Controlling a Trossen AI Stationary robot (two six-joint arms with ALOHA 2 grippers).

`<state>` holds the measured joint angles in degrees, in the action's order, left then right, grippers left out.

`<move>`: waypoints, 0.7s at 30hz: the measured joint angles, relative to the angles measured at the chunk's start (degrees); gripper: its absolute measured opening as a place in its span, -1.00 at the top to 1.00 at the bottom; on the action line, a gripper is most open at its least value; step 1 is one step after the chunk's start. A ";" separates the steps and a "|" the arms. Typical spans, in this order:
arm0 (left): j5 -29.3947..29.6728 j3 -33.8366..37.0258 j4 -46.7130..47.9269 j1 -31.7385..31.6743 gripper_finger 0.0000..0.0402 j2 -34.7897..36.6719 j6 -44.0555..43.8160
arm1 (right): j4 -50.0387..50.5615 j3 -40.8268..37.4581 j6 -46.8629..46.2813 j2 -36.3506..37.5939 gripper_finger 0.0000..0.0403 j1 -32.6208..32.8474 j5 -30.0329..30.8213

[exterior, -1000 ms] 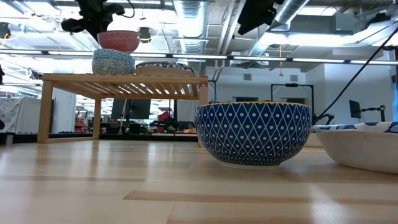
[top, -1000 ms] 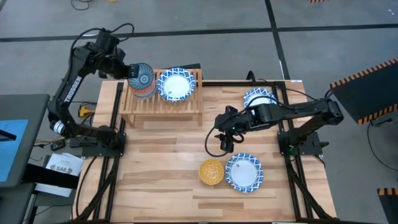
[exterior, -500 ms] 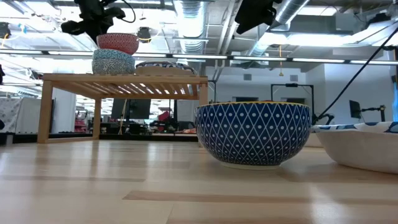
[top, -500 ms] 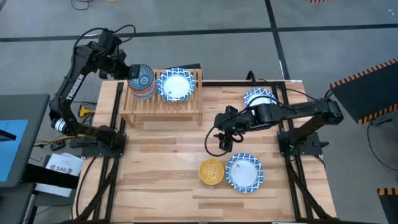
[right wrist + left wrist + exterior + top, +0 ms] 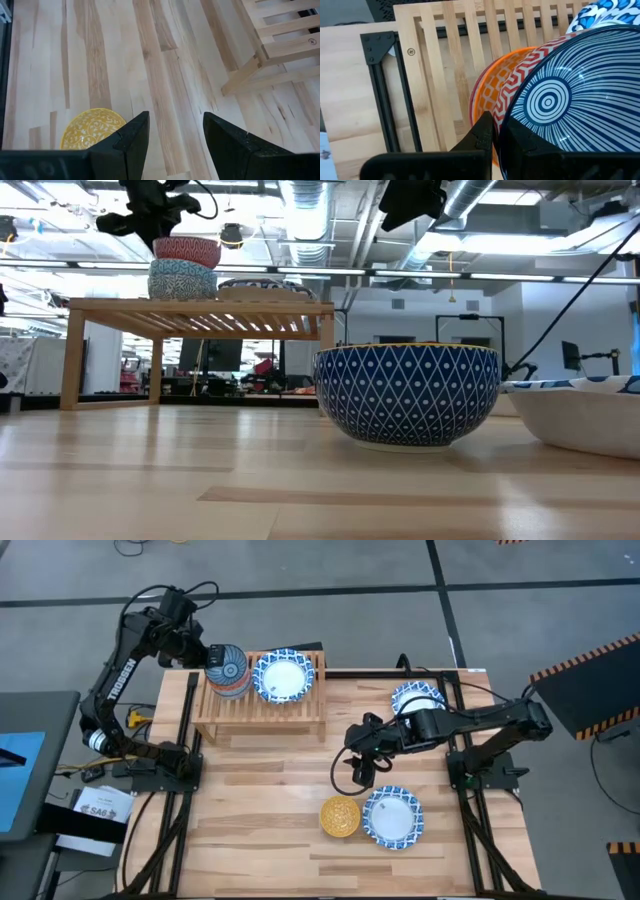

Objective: Place and stack bowls onto a shelf
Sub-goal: Stack the small blue bowl on top of the small orange bowl on the shelf

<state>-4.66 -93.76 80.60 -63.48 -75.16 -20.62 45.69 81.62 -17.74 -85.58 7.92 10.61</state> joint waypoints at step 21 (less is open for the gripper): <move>3.62 0.00 2.61 1.94 0.99 -1.63 -2.04 | -2.03 0.04 0.16 0.00 -0.05 0.00 0.00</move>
<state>-1.04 -93.76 83.21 -61.54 -76.79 -22.66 43.66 81.67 -17.58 -85.58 7.92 10.61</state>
